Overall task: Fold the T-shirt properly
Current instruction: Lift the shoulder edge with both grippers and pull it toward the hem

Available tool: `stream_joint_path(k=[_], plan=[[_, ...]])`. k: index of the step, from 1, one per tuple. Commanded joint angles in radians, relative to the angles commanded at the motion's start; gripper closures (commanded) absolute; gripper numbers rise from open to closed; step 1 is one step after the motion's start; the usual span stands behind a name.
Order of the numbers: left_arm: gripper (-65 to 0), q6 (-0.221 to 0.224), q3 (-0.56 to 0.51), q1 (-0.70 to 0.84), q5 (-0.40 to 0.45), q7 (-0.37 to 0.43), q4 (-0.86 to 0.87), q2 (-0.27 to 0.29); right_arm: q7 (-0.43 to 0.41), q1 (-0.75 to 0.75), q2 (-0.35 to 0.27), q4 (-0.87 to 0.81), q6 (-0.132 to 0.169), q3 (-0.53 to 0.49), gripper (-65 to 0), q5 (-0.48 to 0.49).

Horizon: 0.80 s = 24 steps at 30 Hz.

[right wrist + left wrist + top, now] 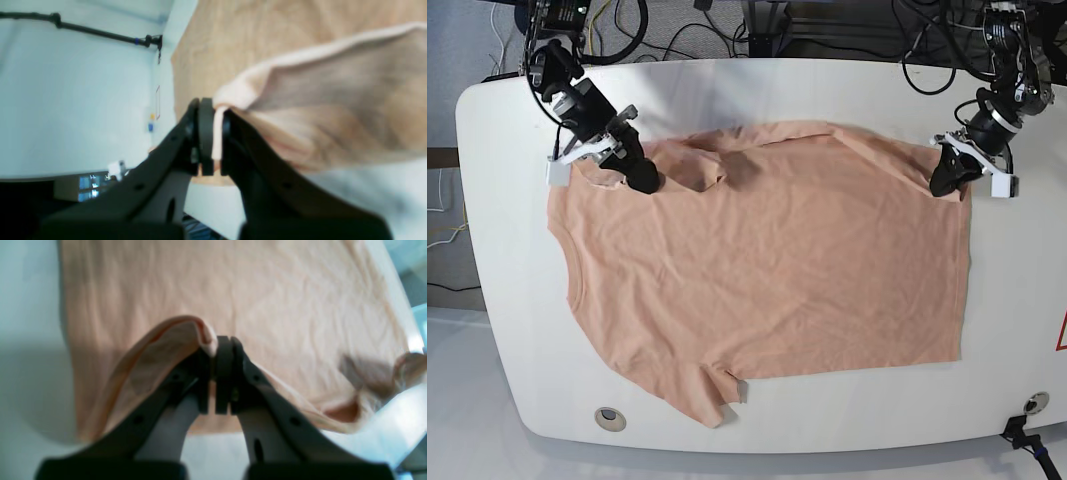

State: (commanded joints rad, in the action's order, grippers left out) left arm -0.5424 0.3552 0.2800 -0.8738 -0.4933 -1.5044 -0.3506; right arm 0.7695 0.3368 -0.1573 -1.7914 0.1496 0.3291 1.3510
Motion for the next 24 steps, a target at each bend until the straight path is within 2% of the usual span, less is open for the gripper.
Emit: stream_joint_path(k=[6, 10, 21, 24], plan=[[0.0, 0.0, 0.0, -0.118, 0.002, 0.0, 0.14, -0.006, 0.002, -0.126, -0.028, 0.129, 0.002, -0.002, 0.0, 0.0], [0.0, 0.0, -0.003, -0.175, 0.002, 0.0, 0.23, -0.029, 0.002, -0.206, -0.048, 0.203, 0.002, -0.002, 0.0, 0.0], [0.0, 0.0, -0.006, -0.262, 0.003, 0.0, 0.241, -0.032, 0.002, -0.373, -0.064, 0.387, 0.002, -0.003, 0.0, 0.0], [0.0, 0.0, -0.008, -0.273, 0.049, 0.0, 0.241, -0.032, 0.002, -0.407, -0.06, 0.422, 0.002, -0.003, 0.0, 0.0]])
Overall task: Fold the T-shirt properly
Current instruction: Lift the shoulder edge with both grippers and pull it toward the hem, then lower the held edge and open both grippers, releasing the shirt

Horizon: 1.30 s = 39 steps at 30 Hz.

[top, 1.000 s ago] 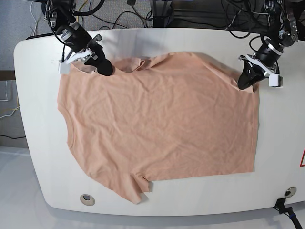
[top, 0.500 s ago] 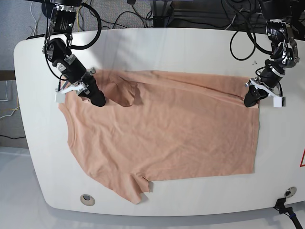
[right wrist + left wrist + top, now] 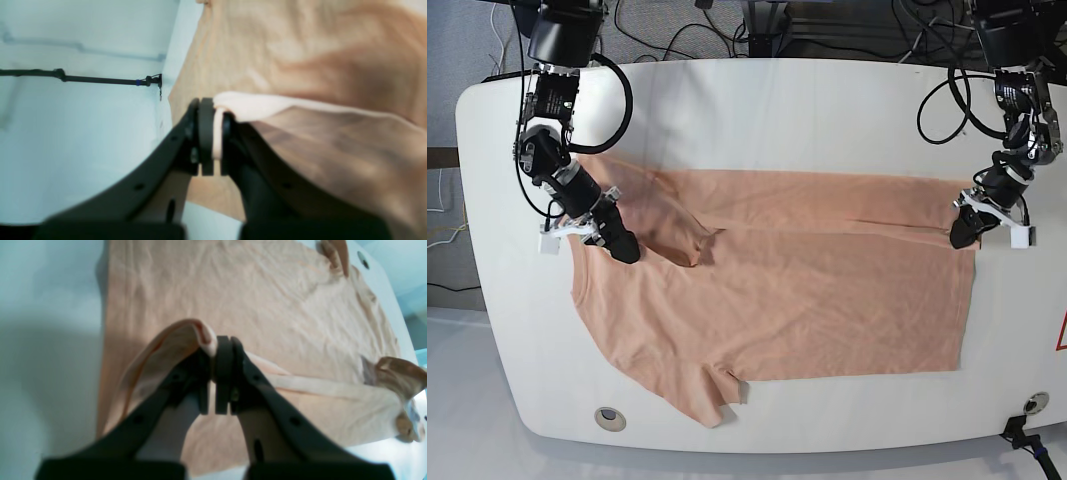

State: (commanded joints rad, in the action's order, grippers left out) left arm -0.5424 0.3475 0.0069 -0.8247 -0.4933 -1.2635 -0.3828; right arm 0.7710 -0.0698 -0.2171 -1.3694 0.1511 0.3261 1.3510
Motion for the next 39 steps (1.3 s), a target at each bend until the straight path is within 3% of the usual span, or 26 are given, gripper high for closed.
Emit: stream_joint_path(k=[5, 13, 18, 22, 23, 26, 29, 35, 39], plan=[[0.0, 0.0, 0.0, -0.026, 0.058, 0.0, 0.0, 0.005, 0.0, -0.026, 0.002, 0.02, 0.0, -0.003, 0.0, -0.002], [0.0, 0.0, -0.002, -0.054, 0.058, 0.0, 0.0, 0.005, -0.002, -0.089, -0.006, 0.112, -0.006, -0.064, 0.0, -0.002], [0.0, -0.005, -0.002, -0.072, 0.058, 0.0, 0.04, 0.0, -0.002, -0.13, -0.046, 0.126, -0.009, -0.107, 0.0, -0.002], [0.0, -0.005, -0.002, -0.089, 0.058, 0.0, 0.064, -0.026, -0.002, -0.157, -0.054, 0.12, -0.009, -0.112, -25.1, -0.002], [-3.8, -0.002, -0.002, -0.089, 0.058, 0.0, 0.064, -0.031, -0.002, -0.16, -0.061, 0.118, -0.009, -0.114, -32.3, -0.002], [-23.7, 0.0, 0.003, -0.089, 0.058, 0.0, 0.061, -0.037, 0.006, -0.17, -0.08, 0.117, -0.009, -0.115, -45.6, -0.002], [-35.1, -0.005, 0.003, -0.087, 0.058, 0.002, 0.061, -0.075, 0.044, -0.167, -0.106, 0.069, -0.009, -0.114, -47.0, 0.0], [-36.7, -0.006, 0.005, -0.075, 0.058, 0.006, 0.015, -0.14, 0.077, -0.043, -0.236, -0.095, -0.009, -0.114, -47.0, -0.017], [-36.7, -0.026, 0.003, 0.026, 0.072, 0.055, -0.049, -0.164, 0.077, 0.084, -0.288, -0.287, -0.008, -0.114, -47.0, -0.256]])
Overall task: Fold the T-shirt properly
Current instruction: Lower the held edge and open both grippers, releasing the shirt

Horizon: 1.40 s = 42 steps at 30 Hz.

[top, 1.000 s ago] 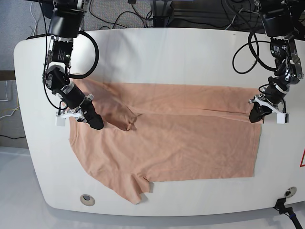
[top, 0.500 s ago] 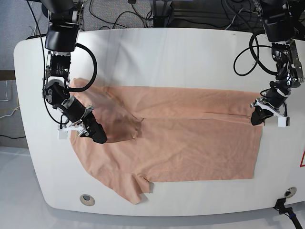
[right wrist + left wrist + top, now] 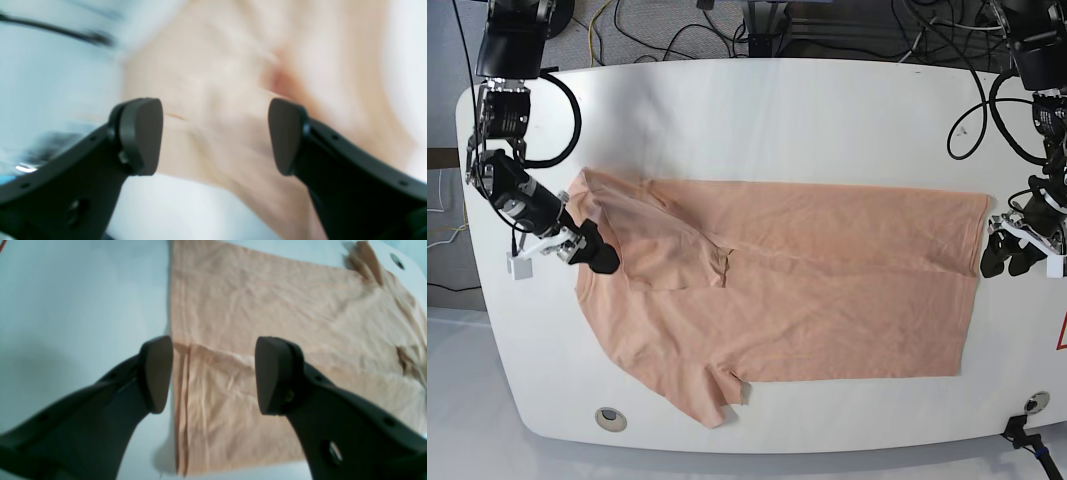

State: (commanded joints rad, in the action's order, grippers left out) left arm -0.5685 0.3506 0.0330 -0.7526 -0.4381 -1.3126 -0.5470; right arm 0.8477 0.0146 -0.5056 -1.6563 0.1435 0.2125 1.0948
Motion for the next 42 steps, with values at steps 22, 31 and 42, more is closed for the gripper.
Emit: stream_joint_path(k=[22, 31, 42], plan=[[-36.6, -0.107, 0.026, 0.216, 0.367, 0.121, -0.235, 0.127, -0.097, 0.178, 0.186, -0.029, 0.259, 0.13, -47.3, -0.779], [-36.6, -0.107, 0.031, 0.218, 0.367, 0.121, -0.235, 0.129, -0.215, 0.172, 0.207, 0.091, 0.298, 0.129, -47.1, -0.832], [-36.6, -0.106, 0.037, 0.216, 0.367, 0.121, -0.23, 0.129, -0.241, 0.17, 0.209, 0.109, 0.298, 0.129, -14.8, -0.83]])
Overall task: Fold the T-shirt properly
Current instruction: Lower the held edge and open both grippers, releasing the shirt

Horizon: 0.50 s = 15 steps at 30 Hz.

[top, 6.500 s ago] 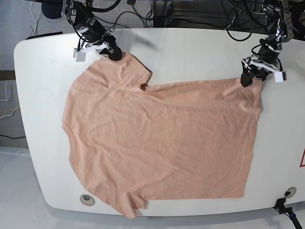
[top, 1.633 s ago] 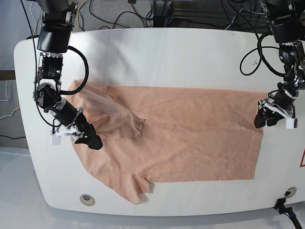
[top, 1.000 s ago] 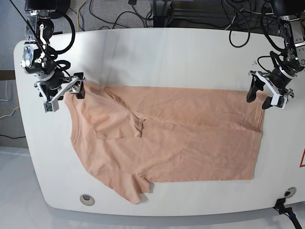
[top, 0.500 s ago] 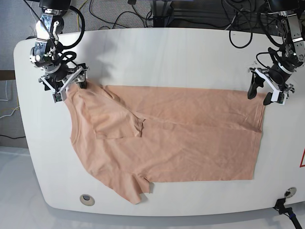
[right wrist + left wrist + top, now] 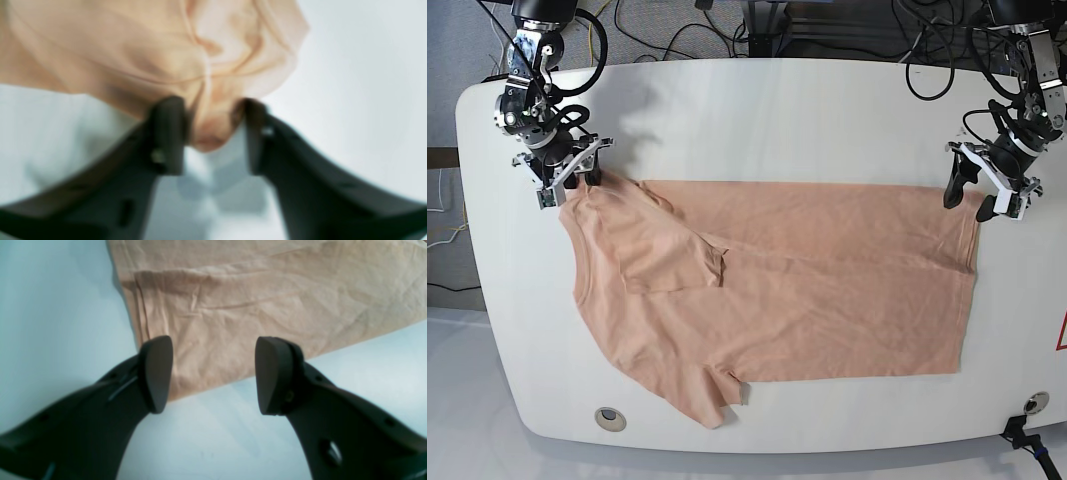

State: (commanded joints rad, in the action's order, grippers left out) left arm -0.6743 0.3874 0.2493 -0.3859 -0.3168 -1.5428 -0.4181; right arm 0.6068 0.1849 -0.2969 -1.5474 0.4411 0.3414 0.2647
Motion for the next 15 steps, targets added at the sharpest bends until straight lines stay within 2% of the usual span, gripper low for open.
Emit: stream_joint_path(k=[3, 4, 8, 15], plan=[[-36.7, 0.005, 0.041, -0.003, -0.002, -0.003, 0.009, 0.003, 0.0, 0.0, 0.0, 0.0, 0.0, 0.0, -1.4, 0.0], [-36.7, 0.005, 0.046, -0.005, -0.003, -0.003, 0.026, 0.009, 0.0, 0.0, 0.0, 0.0, 0.0, 0.0, 0.0, 0.0], [-37.0, 0.0, 0.081, -0.046, -0.003, -0.008, 0.118, 0.014, 0.0, 0.002, 0.0, 0.002, 0.0, 0.0, 0.0, 0.0], [-37.1, -0.015, 0.081, -0.1, -0.005, -0.008, 0.267, 0.015, 0.0, 0.003, 0.002, 0.002, 0.0, 0.0, 0.0, 0.0]])
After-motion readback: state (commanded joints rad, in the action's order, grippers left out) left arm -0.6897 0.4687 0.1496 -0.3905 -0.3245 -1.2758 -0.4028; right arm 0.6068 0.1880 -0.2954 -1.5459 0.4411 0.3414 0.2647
